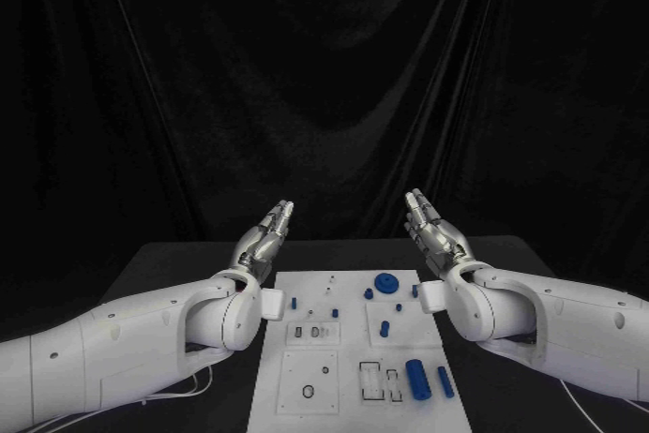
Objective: Assemble the parts on the task board
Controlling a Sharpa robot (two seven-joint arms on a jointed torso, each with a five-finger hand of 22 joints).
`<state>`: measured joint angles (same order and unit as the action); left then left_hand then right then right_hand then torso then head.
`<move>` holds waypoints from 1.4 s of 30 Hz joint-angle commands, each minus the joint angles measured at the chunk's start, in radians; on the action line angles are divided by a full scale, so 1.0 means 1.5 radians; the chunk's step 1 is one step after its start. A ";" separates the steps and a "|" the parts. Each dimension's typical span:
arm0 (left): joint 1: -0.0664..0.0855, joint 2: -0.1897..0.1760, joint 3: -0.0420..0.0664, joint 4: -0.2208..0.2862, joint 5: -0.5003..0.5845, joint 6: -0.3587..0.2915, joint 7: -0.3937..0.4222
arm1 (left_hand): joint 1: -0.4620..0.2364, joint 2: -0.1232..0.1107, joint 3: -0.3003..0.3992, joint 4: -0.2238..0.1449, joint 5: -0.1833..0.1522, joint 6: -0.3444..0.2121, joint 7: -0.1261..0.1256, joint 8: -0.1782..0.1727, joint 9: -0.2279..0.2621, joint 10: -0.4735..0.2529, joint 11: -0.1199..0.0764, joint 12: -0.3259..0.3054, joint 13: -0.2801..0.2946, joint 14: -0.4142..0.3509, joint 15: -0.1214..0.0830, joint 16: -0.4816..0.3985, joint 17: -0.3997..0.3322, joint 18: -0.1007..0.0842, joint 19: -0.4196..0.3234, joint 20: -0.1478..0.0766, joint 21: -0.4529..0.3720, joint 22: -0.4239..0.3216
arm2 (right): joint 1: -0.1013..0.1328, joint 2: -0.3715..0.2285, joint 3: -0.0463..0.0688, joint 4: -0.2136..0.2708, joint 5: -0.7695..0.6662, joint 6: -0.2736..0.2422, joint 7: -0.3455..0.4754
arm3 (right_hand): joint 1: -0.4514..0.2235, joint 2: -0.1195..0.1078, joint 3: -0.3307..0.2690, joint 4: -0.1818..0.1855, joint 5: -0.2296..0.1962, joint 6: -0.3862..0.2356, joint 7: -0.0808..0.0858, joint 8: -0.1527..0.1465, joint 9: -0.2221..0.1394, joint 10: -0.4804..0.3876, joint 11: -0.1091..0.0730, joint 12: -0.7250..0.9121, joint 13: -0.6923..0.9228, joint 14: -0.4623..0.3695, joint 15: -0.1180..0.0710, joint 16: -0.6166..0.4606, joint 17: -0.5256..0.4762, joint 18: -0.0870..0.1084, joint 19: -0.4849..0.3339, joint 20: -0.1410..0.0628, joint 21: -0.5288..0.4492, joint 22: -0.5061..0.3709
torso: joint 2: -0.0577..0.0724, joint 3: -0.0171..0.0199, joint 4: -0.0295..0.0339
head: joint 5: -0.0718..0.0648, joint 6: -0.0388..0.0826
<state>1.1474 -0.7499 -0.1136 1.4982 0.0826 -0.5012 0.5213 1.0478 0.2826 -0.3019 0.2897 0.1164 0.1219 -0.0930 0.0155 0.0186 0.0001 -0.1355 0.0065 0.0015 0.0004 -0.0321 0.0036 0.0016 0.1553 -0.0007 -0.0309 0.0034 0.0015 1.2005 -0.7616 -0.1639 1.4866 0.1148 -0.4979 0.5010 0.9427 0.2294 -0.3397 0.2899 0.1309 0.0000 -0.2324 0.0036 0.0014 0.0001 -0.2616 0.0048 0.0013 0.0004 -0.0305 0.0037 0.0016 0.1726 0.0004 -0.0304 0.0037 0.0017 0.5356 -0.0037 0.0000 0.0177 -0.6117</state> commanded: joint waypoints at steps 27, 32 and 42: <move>0.062 0.014 -0.065 -0.057 0.116 0.411 0.068 | 0.014 -0.002 -0.004 0.000 0.002 0.013 0.000 0.004 0.002 0.000 -0.002 -0.004 -0.001 0.000 -0.080 -0.002 -0.001 0.011 0.000 -0.005 -0.002 -0.001 | 0.032 0.000 -0.029 -0.039 0.080 0.238 -0.078 | 0.019 -0.003 -0.005 -0.001 0.003 0.000 0.023 -0.002 -0.001 0.000 0.034 -0.003 -0.001 0.000 -0.128 -0.002 -0.001 0.004 0.000 -0.031 -0.002 -0.001 | 0.000 0.0001 -0.0006 | 0.008 -0.003; 0.062 0.012 -0.065 -0.059 0.116 0.415 0.067 | 0.016 -0.002 -0.003 0.001 0.004 0.015 0.001 0.004 0.002 0.000 -0.001 -0.004 -0.001 0.000 -0.077 -0.002 -0.001 0.012 0.000 -0.002 -0.002 -0.001 | 0.032 0.000 -0.029 -0.042 0.080 0.251 -0.082 | 0.026 -0.004 -0.004 0.000 0.004 0.000 0.027 -0.002 -0.001 0.000 0.048 -0.003 -0.001 0.000 -0.109 -0.002 -0.001 0.004 0.000 -0.008 -0.002 -0.001 | 0.000 0.0004 -0.0008 | 0.009 -0.006; 0.060 0.008 -0.065 -0.063 0.116 0.427 0.066 | 0.027 -0.005 -0.003 0.000 0.004 0.013 0.003 0.003 0.002 0.000 0.005 -0.004 -0.001 0.000 -0.062 -0.002 -0.001 0.015 0.000 0.029 -0.002 -0.001 | 0.032 -0.001 -0.029 -0.051 0.080 0.297 -0.111 | 0.032 -0.012 -0.002 0.000 0.004 0.012 0.040 0.002 0.003 0.000 0.086 -0.003 -0.001 0.000 -0.003 -0.002 -0.001 0.002 0.000 0.068 -0.002 -0.001 | -0.001 0.0004 -0.0009 | 0.009 -0.014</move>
<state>1.2394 -0.7377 -0.2124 1.4046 0.2529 0.1069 0.5998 1.0822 0.2736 -0.3031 0.2910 0.1164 0.1396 -0.0893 0.0154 0.0204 -0.0001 -0.1355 0.0065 0.0011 0.0004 -0.0319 0.0036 0.0013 0.1706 0.0003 0.0084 0.0034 0.0017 1.2463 -0.7621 -0.2083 1.4115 0.2319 -0.1130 0.3773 0.9849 0.2108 -0.3434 0.2882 0.1338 0.0201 -0.1720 0.0042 0.0033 -0.0003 -0.1281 0.0048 0.0013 0.0002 -0.0235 0.0037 0.0015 0.1722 0.0000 0.0729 0.0037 0.0017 0.5347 -0.0033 -0.0006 0.0297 -0.6309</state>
